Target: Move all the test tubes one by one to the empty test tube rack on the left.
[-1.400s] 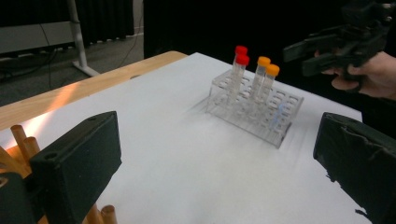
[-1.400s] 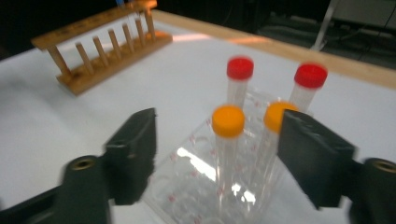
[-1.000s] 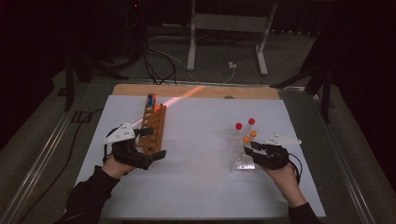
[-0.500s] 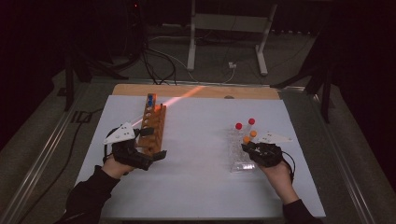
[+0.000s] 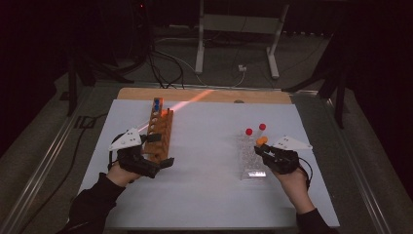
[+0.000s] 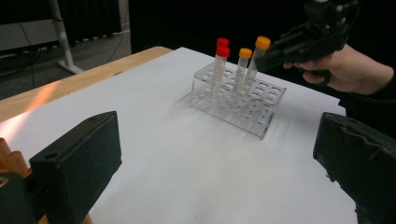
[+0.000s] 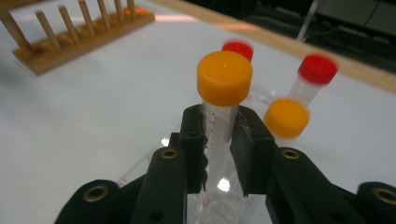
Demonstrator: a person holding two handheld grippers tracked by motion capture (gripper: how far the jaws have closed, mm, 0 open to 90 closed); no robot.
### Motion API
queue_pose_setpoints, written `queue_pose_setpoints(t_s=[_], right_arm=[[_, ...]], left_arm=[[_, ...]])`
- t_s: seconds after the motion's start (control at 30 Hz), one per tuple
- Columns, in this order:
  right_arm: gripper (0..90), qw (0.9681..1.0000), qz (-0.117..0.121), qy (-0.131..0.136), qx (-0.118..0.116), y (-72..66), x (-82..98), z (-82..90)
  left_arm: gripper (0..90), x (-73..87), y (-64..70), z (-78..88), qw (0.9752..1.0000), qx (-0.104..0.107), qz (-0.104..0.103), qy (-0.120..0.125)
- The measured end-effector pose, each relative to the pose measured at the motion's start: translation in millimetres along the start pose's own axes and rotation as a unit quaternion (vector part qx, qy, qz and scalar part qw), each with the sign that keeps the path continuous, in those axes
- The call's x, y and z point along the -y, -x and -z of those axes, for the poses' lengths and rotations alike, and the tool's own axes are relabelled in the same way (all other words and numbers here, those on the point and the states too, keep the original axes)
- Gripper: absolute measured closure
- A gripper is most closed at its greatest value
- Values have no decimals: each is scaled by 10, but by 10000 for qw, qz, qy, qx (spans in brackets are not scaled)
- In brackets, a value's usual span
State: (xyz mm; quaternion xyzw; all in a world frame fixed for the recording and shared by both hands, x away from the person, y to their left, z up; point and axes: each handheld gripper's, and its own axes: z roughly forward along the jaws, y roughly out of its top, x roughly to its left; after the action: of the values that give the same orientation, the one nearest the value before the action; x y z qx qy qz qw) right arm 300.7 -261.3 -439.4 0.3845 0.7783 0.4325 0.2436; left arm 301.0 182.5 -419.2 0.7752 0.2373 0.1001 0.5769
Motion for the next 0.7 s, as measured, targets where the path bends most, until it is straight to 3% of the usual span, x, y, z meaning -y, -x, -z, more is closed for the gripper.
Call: queue_pose_setpoints(t_s=[0.33,0.5,0.7], right_arm=[[749,9983,217,541,-45,-152,-204,248],[750,9969,297,617,-388,-325,-246,249],[749,9943,386,463,-877,-535,-237,126]], left_arm=[[20,-34,42,-10,10000,81,-49,-9],[20,-45,85,-37,9998,180,-63,-46],[20,-68,140,-73,9996,278,-102,-37]])
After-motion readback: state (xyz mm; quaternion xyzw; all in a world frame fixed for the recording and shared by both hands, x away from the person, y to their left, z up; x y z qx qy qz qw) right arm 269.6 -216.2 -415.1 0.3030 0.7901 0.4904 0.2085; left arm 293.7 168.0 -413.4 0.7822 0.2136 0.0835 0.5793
